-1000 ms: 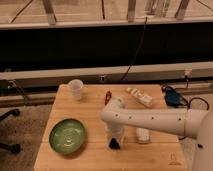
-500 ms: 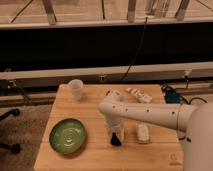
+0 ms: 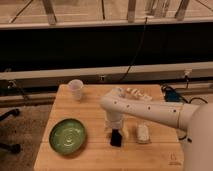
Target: Drag the pepper across the table
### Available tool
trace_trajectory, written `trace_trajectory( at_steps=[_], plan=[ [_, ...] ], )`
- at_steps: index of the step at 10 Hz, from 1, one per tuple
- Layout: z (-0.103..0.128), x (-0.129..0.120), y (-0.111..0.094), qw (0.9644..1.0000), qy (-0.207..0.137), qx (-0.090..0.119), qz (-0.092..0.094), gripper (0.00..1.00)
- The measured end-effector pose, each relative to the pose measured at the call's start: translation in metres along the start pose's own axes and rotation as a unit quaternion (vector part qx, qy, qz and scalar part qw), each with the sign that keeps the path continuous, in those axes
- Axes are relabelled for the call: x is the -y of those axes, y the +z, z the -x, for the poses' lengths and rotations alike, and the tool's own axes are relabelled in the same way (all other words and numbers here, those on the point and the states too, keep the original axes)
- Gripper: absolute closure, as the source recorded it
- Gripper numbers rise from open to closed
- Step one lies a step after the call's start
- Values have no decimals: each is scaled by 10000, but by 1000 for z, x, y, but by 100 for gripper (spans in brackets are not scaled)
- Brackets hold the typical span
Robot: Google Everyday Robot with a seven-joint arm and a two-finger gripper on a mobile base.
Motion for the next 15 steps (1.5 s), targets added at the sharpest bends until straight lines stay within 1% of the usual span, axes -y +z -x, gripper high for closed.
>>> trace_trajectory(
  at_steps=[2, 4, 7, 9, 10, 12, 13, 14, 15],
  plan=[
    [-9, 5, -7, 10000, 18, -69, -57, 20],
    [-33, 15, -17, 9996, 67, -223, -165, 20],
    [-77, 39, -34, 9980, 110, -515, -360, 20],
    [-112, 58, -45, 9950, 127, -846, -505, 20],
    [-124, 66, -47, 9937, 121, -970, -556, 20],
    [-152, 77, -50, 9899, 110, -1260, -643, 20],
    [-169, 83, -48, 9881, 85, -1388, -654, 20],
    [-178, 87, -47, 9875, 59, -1433, -655, 20],
    [-194, 94, -43, 9870, 19, -1473, -641, 20]
  ],
)
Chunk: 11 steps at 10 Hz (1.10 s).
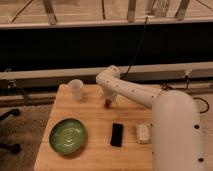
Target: Drag the pepper across the table
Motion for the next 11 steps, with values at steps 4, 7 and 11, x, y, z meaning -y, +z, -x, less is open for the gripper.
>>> trace_trajectory(
  at_steps=[4, 7, 11],
  plan=[
    [-18, 1, 42, 9995, -71, 149, 269, 20],
    [-18, -6, 47, 9988, -101, 289, 371, 48],
    [-12, -3, 33, 9984, -283, 351, 340, 85]
  ],
)
